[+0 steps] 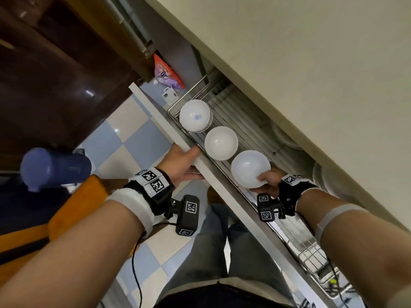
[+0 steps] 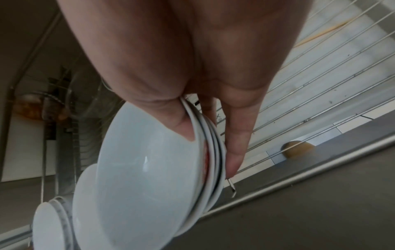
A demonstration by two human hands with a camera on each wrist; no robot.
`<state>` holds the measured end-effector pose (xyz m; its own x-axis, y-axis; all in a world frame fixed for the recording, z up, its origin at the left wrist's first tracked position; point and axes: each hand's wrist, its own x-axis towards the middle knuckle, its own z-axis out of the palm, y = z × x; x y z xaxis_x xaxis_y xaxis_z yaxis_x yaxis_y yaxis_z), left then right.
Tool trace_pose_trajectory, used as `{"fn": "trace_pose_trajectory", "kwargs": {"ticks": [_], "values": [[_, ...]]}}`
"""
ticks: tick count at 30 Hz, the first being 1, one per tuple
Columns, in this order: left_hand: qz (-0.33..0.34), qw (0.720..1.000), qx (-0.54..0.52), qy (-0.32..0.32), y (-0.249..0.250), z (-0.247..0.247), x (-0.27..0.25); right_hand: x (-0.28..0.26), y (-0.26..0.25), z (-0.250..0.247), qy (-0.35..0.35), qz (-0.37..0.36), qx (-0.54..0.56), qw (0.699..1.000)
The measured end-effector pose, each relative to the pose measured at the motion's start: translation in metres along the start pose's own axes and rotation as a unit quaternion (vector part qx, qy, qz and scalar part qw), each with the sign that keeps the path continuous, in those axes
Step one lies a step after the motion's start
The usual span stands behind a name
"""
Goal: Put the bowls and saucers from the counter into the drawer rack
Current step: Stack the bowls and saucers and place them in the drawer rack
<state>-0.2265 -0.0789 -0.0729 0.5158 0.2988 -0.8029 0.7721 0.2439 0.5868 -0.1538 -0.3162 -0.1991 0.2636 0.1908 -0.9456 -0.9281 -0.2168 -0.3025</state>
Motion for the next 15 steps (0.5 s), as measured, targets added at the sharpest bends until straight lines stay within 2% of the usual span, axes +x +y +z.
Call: {"fn": "trace_pose_trajectory", "kwargs": {"ticks": [4, 9, 15], "values": [[0.01, 1.0, 0.004, -0.001, 0.0, 0.0, -0.001, 0.013, 0.005, 0.007, 0.004, 0.002, -0.021, 1.0], [0.003, 1.0, 0.007, -0.007, -0.001, -0.001, 0.0, 0.011, 0.007, 0.006, 0.004, 0.014, 0.003, 1.0], [-0.007, 1.0, -0.003, 0.002, 0.0, -0.002, 0.002, 0.02, 0.016, 0.002, 0.027, -0.012, -0.046, 0.999]]}}
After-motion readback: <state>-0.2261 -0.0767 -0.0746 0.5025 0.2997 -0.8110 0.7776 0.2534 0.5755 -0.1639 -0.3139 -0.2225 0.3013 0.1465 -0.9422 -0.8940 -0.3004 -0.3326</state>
